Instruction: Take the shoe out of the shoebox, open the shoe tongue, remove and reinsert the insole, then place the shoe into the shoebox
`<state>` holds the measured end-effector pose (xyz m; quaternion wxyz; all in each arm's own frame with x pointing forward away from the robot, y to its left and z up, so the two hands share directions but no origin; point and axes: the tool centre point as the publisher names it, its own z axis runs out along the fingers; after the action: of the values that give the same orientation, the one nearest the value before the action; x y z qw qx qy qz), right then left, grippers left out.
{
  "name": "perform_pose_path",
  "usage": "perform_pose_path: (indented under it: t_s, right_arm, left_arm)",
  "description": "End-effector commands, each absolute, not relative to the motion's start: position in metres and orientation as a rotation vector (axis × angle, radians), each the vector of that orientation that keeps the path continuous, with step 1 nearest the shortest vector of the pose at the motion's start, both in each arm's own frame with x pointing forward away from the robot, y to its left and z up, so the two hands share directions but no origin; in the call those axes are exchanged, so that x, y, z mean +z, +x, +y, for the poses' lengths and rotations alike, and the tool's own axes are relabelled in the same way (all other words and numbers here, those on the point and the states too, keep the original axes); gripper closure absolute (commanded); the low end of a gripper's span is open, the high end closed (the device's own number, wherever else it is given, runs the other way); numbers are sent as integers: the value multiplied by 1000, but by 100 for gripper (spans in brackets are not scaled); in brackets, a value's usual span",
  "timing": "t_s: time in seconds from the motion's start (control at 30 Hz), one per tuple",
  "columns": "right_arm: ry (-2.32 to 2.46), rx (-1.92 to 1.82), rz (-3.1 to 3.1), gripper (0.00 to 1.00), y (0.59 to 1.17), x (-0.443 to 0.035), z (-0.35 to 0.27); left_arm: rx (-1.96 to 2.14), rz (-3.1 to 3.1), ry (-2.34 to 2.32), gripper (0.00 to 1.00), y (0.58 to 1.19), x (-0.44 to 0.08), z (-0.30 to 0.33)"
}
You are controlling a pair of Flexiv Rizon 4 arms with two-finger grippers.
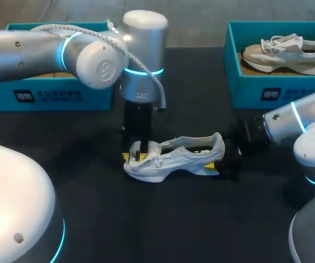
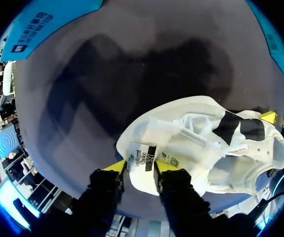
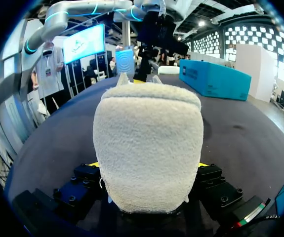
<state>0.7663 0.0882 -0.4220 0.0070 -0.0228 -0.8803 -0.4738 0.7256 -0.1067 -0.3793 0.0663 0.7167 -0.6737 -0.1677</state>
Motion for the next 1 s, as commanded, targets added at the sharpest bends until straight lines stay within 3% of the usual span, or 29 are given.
perform_pose_path:
  t_s: [0.03,0.67,1.0]
  right_arm:
    - [-73,-1478,-2757,100,767,-424,89]
    - [-73,-1478,-2757,100,767,-424,89]
    - [-73,-1478,-2757,100,767,-424,89]
  left_arm:
    - [-497,-2034,2157,0,726,-376,-107]
    - [-317,-2181,2100,0,730,-315,-124]
    - [-251,-2525,1805,0,731,-278,-143]
